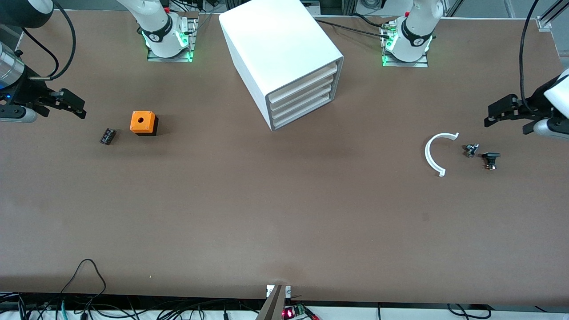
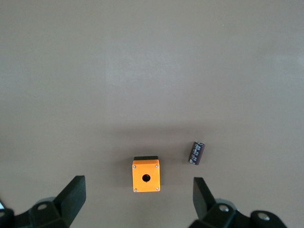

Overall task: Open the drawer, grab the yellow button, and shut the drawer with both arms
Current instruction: 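Move the left gripper toward the white drawer cabinet, then hook the left gripper on the lowest drawer front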

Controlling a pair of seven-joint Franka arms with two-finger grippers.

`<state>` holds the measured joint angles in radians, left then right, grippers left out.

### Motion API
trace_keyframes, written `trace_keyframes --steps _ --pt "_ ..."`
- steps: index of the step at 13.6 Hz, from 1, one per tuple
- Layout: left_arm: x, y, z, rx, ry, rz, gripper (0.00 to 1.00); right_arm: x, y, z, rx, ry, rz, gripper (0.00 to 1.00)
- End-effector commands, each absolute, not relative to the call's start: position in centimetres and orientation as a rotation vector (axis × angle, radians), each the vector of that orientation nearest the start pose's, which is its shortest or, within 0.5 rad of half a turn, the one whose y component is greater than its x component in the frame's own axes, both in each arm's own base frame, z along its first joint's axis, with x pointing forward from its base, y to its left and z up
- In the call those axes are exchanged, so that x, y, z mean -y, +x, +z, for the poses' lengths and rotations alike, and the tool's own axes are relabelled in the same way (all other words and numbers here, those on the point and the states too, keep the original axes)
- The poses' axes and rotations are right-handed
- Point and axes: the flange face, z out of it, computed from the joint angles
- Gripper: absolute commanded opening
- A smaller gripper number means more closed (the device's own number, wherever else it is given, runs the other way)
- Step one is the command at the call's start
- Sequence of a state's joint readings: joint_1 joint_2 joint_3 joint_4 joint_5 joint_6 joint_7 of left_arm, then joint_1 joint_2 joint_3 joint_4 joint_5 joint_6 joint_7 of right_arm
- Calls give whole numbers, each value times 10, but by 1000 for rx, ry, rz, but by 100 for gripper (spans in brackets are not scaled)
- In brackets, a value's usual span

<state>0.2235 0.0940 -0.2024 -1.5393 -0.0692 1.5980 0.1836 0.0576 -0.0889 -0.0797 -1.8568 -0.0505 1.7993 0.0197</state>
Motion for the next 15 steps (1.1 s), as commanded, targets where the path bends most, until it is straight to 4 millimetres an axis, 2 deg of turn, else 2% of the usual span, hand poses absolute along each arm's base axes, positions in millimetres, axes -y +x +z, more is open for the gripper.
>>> trace_keyframes --steps 1,2,3,5,8,10,13,15 --pt "-1 590 566 -287 -3323 132 100 20 531 559 -38 -3168 -52 100" --pt "5 588 556 -289 -3368 169 100 20 531 559 -38 -3168 -50 100" --pt "13 586 536 -307 -3385 249 100 20 531 559 -36 -3168 -50 100" --pt "56 584 473 -405 -3364 442 100 19 531 561 -36 -3168 -57 100" --pt "63 578 430 -400 -3377 591 100 18 531 563 -36 -3169 -62 100" --pt "87 569 398 -347 -3521 731 100 17 532 565 -29 -3170 -70 100" --pt "132 548 352 -231 -3692 921 100 17 533 563 -21 -3170 -62 100" --pt "176 525 329 -217 -3739 1102 100 16 533 563 -19 -3170 -65 100"
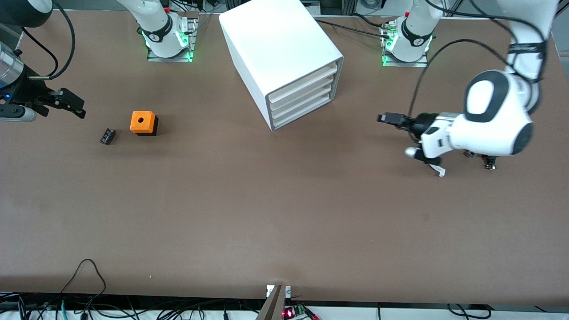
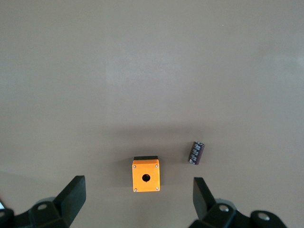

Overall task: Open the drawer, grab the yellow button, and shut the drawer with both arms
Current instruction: 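Hook the left gripper on the lowest drawer front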

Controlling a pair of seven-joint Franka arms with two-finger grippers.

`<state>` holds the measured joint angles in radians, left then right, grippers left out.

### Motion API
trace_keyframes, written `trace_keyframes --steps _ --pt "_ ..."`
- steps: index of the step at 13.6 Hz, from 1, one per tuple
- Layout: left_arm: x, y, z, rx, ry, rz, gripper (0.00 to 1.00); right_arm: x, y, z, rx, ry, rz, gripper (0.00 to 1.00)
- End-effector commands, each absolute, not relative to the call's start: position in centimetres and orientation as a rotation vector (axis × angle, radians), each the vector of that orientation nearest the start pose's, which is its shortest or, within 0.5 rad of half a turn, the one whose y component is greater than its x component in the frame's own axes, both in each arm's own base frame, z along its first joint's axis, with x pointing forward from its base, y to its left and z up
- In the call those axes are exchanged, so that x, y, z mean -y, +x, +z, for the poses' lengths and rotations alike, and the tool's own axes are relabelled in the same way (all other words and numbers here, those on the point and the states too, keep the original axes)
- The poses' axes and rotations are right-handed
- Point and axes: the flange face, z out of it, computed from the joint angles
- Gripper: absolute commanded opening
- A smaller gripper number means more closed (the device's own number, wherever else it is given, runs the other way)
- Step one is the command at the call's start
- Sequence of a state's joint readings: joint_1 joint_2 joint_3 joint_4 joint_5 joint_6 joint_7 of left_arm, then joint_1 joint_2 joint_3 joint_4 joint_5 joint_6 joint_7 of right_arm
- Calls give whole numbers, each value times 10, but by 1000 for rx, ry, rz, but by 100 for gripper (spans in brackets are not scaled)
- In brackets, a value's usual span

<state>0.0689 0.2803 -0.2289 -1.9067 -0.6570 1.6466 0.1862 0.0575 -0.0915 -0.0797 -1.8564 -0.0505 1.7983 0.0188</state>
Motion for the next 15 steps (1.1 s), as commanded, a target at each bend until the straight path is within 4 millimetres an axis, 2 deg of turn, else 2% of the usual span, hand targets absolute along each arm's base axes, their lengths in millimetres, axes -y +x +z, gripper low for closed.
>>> trace_keyframes --steps 1,4,7,10,15 --pt "194 512 321 130 2235 -705 100 16 533 563 -19 -3170 -65 100" --pt "244 470 295 131 2105 -760 100 17 533 563 -18 -3172 -65 100" --pt "247 450 277 186 2045 -748 98 16 534 563 -16 -3172 -65 100" --pt "250 433 264 260 2017 -749 90 14 534 563 -16 -3172 -62 100" --pt "267 414 264 280 1979 -783 89 14 534 562 -11 -3173 -60 100"
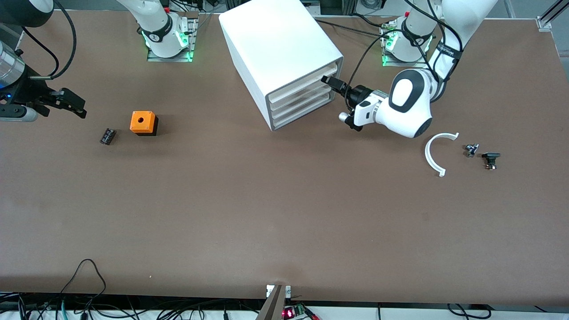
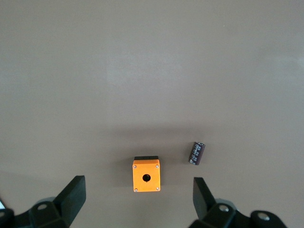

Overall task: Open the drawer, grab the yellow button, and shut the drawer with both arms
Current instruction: 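Hook the left gripper on the lowest drawer front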

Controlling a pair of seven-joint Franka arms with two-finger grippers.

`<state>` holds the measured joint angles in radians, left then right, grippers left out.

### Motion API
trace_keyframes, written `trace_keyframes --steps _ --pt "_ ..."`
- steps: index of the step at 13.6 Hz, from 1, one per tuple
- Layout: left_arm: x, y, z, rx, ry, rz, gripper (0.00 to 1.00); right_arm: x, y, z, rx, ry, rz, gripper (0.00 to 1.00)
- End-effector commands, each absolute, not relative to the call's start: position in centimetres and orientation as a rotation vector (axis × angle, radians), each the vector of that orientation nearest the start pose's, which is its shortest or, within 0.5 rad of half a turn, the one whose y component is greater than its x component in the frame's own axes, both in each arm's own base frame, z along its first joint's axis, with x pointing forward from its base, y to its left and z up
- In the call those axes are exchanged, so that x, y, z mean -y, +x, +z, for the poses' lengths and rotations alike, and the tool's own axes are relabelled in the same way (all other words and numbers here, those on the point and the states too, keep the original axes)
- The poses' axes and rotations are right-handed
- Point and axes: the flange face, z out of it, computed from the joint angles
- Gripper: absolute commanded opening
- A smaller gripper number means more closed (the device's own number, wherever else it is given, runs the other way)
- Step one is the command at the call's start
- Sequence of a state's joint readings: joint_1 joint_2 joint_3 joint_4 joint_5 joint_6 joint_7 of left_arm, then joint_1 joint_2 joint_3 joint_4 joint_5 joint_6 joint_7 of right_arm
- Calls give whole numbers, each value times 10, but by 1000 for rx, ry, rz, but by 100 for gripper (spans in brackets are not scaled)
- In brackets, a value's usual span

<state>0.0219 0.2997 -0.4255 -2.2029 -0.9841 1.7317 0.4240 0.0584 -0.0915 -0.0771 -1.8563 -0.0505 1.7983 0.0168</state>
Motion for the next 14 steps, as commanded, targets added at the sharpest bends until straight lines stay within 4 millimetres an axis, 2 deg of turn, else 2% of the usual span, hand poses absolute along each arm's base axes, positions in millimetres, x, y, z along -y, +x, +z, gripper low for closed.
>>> trace_keyframes --steps 1,3,4,5,6,7,8,10,14 --pt "268 413 263 280 1978 -787 89 14 534 563 -11 -3172 -62 100" --pt "270 405 258 268 1967 -802 84 14 534 562 -16 -3172 -60 100" --pt "277 400 258 272 1959 -815 75 14 535 560 -18 -3173 -55 100" --pt "281 397 259 271 1952 -820 62 14 535 560 -18 -3173 -55 100" --pt "282 396 259 273 1954 -819 44 14 535 560 -18 -3173 -55 100" --pt "282 397 260 273 1955 -819 25 14 535 560 -35 -3172 -55 100" --pt "282 397 261 260 1959 -827 0 14 535 560 -43 -3171 -56 100" --pt "273 405 262 246 1978 -802 0 14 535 558 -48 -3171 -41 100" --pt "225 459 265 87 2088 -610 0 15 535 559 -38 -3171 -43 100"
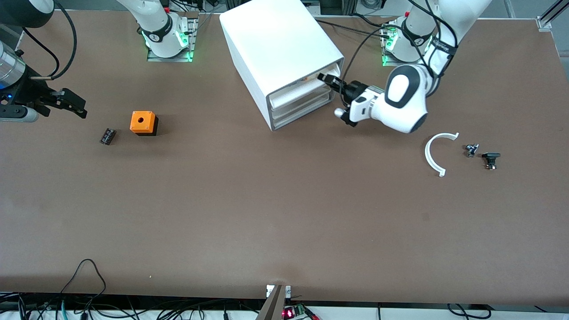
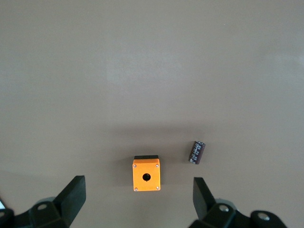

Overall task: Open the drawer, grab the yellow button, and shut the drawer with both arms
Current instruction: 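Pull the lowest drawer open with the left gripper, then withdraw the left gripper while the right gripper reaches toward the drawer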

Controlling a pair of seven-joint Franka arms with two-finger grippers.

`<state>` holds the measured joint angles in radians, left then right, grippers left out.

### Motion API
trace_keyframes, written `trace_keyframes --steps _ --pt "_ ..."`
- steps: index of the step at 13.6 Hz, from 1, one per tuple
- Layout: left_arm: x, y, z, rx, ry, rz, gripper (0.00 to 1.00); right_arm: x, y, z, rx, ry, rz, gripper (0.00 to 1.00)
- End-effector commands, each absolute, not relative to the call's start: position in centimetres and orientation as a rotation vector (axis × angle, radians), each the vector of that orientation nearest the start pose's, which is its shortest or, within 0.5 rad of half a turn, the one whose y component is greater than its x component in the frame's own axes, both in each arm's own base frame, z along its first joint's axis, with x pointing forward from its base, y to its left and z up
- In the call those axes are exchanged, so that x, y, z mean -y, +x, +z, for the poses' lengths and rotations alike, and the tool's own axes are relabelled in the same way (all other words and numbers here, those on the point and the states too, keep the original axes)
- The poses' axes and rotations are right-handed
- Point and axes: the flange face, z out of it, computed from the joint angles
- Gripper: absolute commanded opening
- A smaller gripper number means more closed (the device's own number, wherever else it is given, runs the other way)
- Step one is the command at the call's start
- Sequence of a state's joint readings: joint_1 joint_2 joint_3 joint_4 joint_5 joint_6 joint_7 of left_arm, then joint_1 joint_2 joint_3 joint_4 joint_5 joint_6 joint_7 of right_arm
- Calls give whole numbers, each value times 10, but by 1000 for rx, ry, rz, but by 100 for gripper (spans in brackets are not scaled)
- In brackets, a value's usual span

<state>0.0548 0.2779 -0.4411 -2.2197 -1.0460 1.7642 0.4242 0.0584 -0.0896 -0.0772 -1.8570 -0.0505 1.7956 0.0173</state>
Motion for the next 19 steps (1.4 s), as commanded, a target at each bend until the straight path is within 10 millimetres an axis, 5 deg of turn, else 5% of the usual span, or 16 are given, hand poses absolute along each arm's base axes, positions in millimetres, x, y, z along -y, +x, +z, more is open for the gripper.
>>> trace_keyframes --steps 1,5,6,7,12,15,16,19 --pt "216 471 266 31 2127 -558 0 15 535 559 -31 -3171 -43 100" --pt "182 519 283 -56 2201 -336 0 15 535 558 -24 -3171 -41 100" --pt "180 520 283 -64 2199 -334 28 16 535 559 -26 -3171 -43 100" --pt "179 519 284 -54 2200 -327 96 15 535 559 -24 -3171 -43 100" --pt "168 535 308 -65 2241 -197 100 16 535 560 -26 -3173 -48 100" --pt "111 574 364 -156 2276 63 100 13 536 562 -19 -3170 -55 100" --pt "108 575 365 -175 2271 80 100 12 538 561 -18 -3169 -53 100" --pt "92 577 412 -81 2359 183 100 -2 545 542 26 -3171 5 100"
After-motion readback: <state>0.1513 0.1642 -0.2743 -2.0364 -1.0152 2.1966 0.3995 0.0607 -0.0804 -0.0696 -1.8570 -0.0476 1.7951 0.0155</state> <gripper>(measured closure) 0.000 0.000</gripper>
